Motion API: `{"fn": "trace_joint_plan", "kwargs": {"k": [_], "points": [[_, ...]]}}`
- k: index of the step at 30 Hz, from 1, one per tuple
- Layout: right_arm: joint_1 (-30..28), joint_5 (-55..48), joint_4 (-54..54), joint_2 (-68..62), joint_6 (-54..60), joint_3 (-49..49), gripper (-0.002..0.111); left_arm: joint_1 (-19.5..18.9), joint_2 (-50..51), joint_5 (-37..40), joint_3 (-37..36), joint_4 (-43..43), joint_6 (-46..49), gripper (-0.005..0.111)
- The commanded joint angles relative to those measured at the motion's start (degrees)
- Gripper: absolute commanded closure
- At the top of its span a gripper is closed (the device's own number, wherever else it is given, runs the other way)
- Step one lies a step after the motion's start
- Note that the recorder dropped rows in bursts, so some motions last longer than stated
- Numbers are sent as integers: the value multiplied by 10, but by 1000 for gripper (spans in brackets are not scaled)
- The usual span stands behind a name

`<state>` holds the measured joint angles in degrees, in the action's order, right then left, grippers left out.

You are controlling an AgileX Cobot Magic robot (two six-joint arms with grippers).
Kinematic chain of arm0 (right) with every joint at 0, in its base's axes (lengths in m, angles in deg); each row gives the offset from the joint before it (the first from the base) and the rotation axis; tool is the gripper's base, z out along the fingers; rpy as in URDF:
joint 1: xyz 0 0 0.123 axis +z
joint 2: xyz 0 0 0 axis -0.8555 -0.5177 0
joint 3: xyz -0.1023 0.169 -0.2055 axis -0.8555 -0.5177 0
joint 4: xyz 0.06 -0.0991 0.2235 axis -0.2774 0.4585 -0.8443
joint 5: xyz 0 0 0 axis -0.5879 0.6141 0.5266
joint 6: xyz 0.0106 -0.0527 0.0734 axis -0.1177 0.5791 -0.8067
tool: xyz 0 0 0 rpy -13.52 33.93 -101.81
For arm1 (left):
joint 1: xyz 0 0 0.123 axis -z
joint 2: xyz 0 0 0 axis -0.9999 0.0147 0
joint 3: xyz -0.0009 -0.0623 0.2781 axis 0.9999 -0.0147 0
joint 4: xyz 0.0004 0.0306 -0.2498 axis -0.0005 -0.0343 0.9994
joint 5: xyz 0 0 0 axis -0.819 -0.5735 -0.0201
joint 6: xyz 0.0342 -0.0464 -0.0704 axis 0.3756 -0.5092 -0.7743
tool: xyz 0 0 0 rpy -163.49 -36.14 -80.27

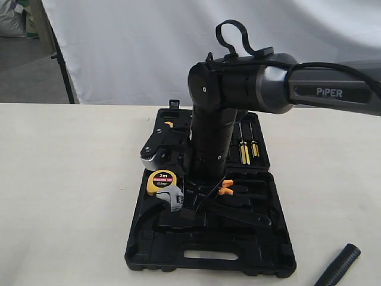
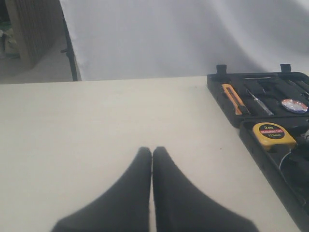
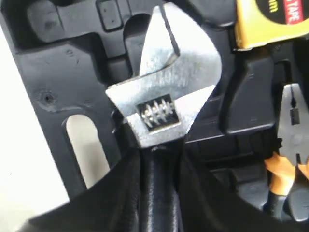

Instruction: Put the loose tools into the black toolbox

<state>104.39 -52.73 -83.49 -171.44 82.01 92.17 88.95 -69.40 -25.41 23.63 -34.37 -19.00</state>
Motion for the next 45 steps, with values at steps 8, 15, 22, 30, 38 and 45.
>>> {"fn": "trace_joint_plan", "kwargs": {"k": [8,15,22,30,38,45], "points": [[-3,-1,10,5,9,1,109,3,-2,1,-2,2,-4,106],[-9,15,2,5,9,1,109,3,-2,1,-2,1,-4,106],[-9,34,38,-48,12,1,109,3,-2,1,-2,2,-4,106],[-20,70,63,-66,5,1,109,3,-2,1,-2,2,-4,106],[-38,34,63,-66,2,1,109,3,-2,1,-2,2,-4,106],[-38,27,63,-66,7,1,109,3,-2,1,-2,2,-4,106]]}}
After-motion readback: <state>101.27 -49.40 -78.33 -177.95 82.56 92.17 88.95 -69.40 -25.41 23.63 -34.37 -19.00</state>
